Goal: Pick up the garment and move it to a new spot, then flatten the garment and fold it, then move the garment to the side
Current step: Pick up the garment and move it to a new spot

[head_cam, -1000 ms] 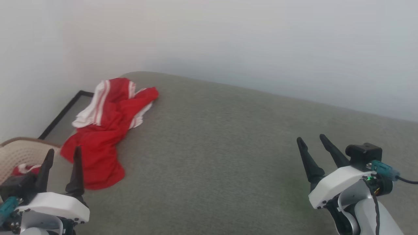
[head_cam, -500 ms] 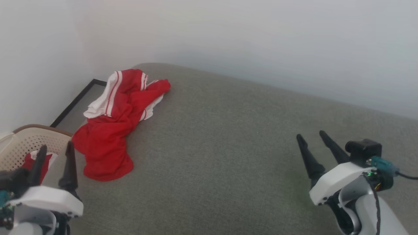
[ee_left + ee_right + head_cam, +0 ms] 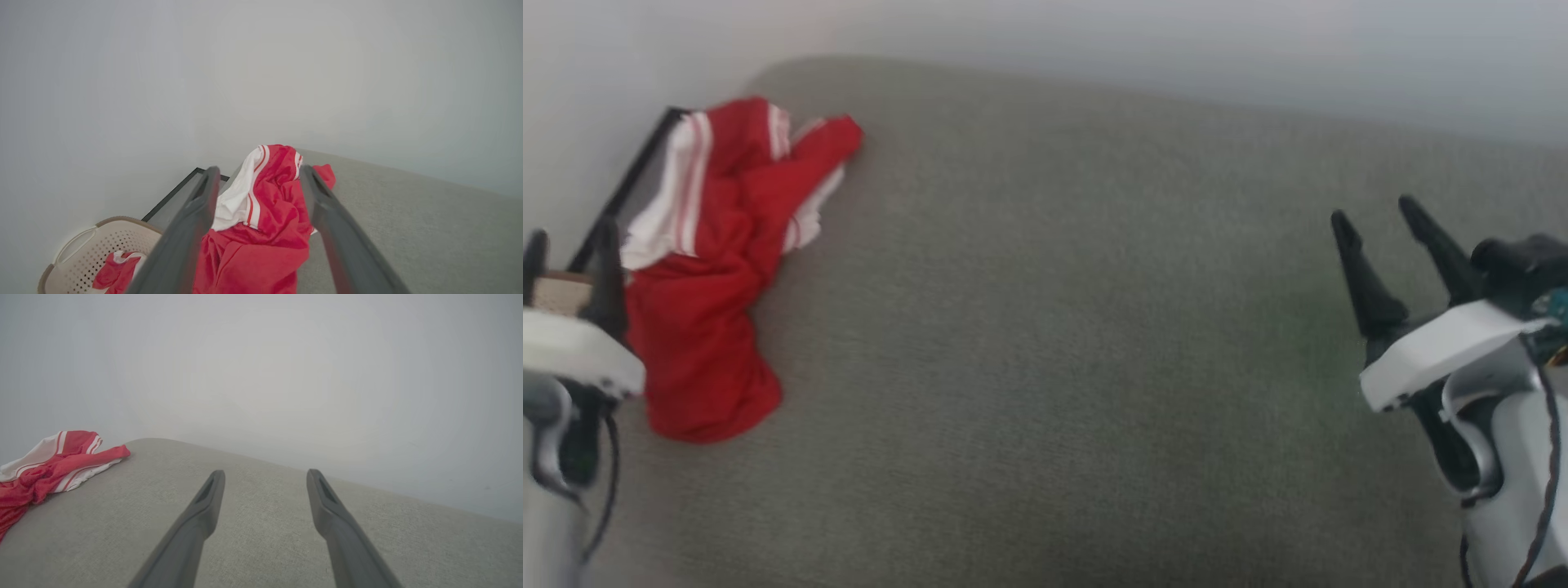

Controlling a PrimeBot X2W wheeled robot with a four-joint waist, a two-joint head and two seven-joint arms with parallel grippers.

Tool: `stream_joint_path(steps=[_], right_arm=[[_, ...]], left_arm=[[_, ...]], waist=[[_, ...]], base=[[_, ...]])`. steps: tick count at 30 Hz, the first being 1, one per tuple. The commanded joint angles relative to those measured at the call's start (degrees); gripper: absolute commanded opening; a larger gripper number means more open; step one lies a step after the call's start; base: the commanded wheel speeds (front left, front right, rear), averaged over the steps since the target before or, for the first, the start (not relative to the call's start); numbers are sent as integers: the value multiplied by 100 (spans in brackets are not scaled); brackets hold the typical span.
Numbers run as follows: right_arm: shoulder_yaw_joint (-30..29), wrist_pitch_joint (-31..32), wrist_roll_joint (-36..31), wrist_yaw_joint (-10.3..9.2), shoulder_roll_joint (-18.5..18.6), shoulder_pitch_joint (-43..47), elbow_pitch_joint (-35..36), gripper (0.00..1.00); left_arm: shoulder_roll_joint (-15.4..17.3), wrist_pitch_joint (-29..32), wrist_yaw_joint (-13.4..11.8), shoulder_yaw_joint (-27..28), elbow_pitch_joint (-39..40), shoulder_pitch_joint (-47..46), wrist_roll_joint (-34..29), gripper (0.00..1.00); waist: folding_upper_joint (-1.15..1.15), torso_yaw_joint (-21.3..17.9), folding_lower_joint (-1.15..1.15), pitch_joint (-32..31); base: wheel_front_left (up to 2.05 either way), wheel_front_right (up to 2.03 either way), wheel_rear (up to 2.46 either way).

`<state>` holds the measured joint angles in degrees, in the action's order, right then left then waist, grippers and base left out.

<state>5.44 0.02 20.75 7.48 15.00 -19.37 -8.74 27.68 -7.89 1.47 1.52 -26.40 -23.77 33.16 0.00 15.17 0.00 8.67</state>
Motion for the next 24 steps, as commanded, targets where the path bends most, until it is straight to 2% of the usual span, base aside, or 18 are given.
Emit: stream_joint_path(steps=[1,9,15,20,24], right_arm=[[-36,51,-59,3,42,-124,145,100],[-172,282,-168,3,134,-409,627,100],[-275,478,-266,3,207,-513,972,100],[-399,704,-347,3,263,-541,1385,100],[-543,897,-402,3,303,-495,1694,100]], left_arm=[[67,73,83,-8,-293,-347,77,100],[273,520,296,-172,-1733,-1596,139,100],[381,963,328,-215,-2642,-2181,236,100],[353,1453,301,-281,-3470,-2584,316,100],[210,2010,315,-386,-4051,-2819,373,100]], waist=[[0,-311,0,551],[0,-545,0,1222],[0,-649,0,1587],[0,-712,0,1872],[0,-713,0,2028]], base=[[0,0,0],[0,0,0],[0,0,0],[0,0,0],[0,0,0]])
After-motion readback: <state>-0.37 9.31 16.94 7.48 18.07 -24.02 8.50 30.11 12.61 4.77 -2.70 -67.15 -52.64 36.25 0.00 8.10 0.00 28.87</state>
